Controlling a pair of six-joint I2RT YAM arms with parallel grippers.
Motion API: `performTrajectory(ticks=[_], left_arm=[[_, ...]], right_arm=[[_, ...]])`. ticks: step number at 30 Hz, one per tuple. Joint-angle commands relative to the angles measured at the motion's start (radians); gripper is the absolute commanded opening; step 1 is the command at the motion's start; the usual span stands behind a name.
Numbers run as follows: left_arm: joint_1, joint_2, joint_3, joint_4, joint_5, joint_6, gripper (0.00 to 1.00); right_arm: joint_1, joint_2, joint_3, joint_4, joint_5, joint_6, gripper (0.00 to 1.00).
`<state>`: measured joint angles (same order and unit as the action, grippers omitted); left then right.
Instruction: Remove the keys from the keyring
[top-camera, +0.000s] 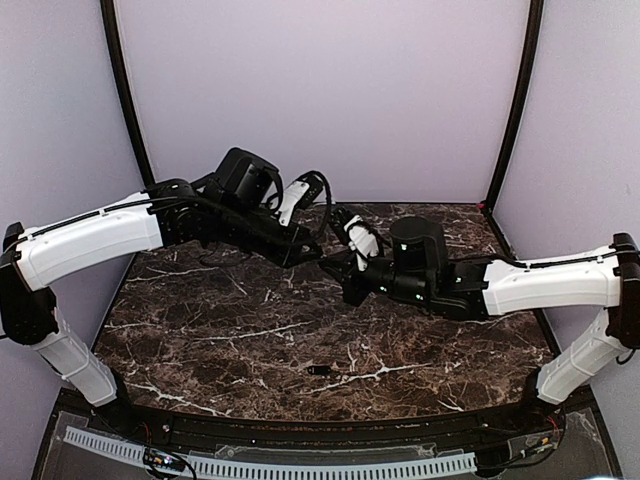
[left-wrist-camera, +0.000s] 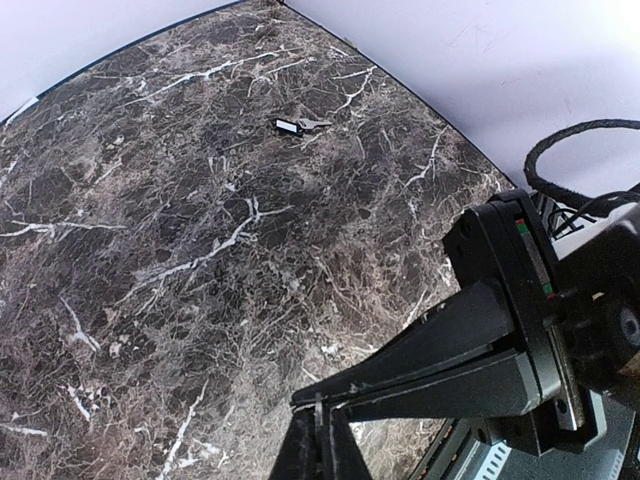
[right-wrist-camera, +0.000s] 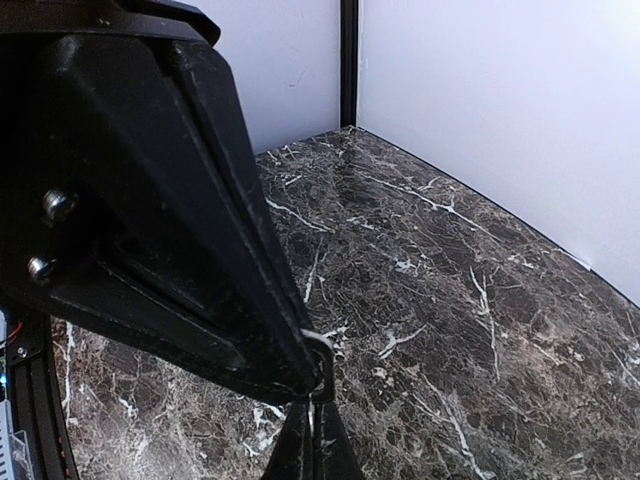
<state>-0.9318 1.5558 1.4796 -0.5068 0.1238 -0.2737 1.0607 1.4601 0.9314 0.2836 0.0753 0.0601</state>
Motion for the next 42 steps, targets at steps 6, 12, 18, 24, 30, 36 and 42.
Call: performTrajectory(ticks=[6,12,18,24,30,36,42], left_arm=[[-0.002,-0.051,0.003,-0.003,-0.013,0.027,0.0],[-0.002,-0.057,-0.001,-0.002,-0.011,0.032,0.0],[-0.002,-0.06,-0.011,0.019,0.021,0.038,0.0],[-0.002,-0.064,-0.021,0.022,0.03,0.032,0.0],[-0.002,-0.069,-0.034,0.03,0.052,0.021,0.0],[-0.002,-0.071,-0.049,0.03,0.071,0.009,0.0],[-0.002,-0.074,-0.06,0.038,0.093,-0.019,0.0]], right_arm=[[-0.029,-0.059,-0.086,0.167,-0.16,0.026,0.0],[-0.061,-0.085,-0.13,0.236,-0.234,0.068,0.0],[-0.079,-0.093,-0.151,0.291,-0.304,0.093,0.0],[-0.1,-0.11,-0.189,0.366,-0.338,0.13,0.0],[-0.115,-0.126,-0.217,0.427,-0.372,0.154,0.0],[-0.131,-0.145,-0.249,0.495,-0.413,0.174,0.0],[-0.133,-0.17,-0.282,0.527,-0.431,0.119,0.0]])
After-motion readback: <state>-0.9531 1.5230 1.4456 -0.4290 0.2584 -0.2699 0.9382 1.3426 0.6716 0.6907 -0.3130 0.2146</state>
